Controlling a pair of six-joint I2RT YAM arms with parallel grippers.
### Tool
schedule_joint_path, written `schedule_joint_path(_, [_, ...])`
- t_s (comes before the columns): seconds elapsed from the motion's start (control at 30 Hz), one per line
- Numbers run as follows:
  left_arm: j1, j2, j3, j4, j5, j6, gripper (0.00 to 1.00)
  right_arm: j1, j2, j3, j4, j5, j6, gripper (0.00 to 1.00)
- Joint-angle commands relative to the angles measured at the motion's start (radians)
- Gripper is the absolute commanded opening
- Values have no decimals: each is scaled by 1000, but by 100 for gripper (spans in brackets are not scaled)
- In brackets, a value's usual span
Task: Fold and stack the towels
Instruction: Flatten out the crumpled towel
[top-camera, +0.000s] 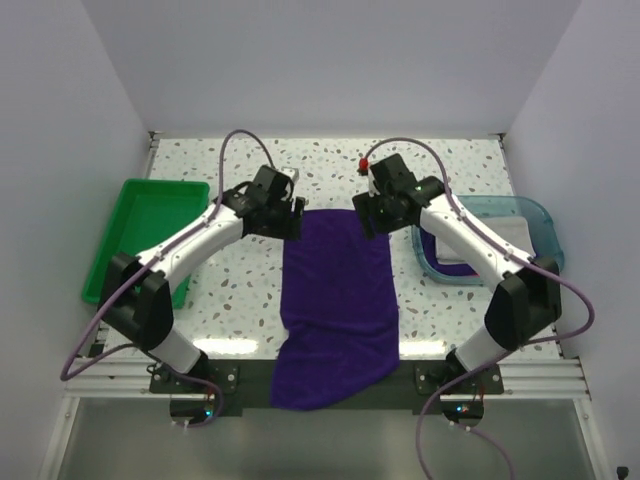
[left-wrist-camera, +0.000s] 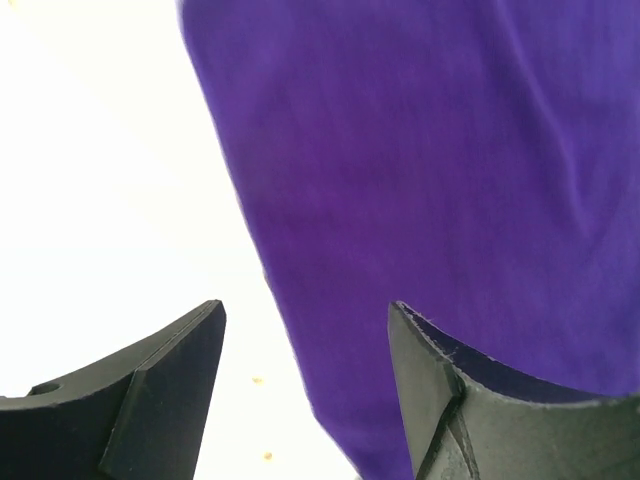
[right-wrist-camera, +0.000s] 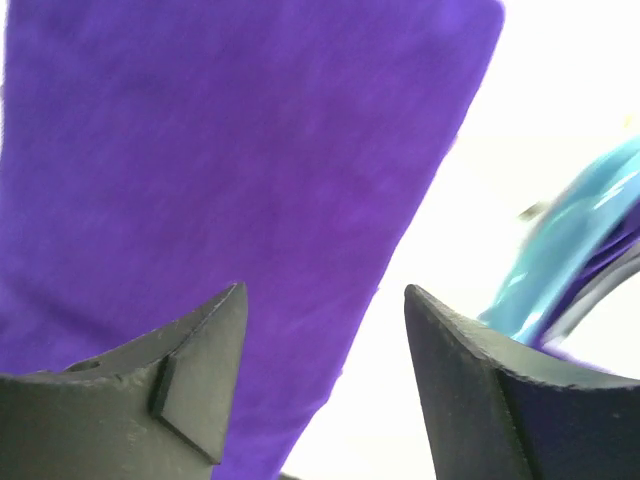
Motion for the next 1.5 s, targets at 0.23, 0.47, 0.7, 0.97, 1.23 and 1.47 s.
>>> schedule_joint_path(0.23, [144, 334, 248, 176, -30, 364, 78, -175, 290, 257, 125, -43, -291, 56])
schedule_joint_path(0.47, [204, 406, 311, 235, 45, 401, 100, -215, 460, 325, 147, -74, -349, 54])
schedule_joint_path(0.7, [204, 466, 342, 256, 39, 486, 95, -216, 581, 395, 161, -69, -347, 54])
schedule_joint_path(0.97, [206, 530, 387, 238, 54, 508, 95, -221, 653, 431, 151, -25, -357, 53])
schedule_joint_path(1.23, [206, 569, 420, 223, 53, 513, 91, -242, 679, 458, 138, -41, -351, 50])
schedule_joint_path(1.47, [207, 585, 440, 206, 65, 516, 87, -268, 663, 446, 155, -67, -326, 50])
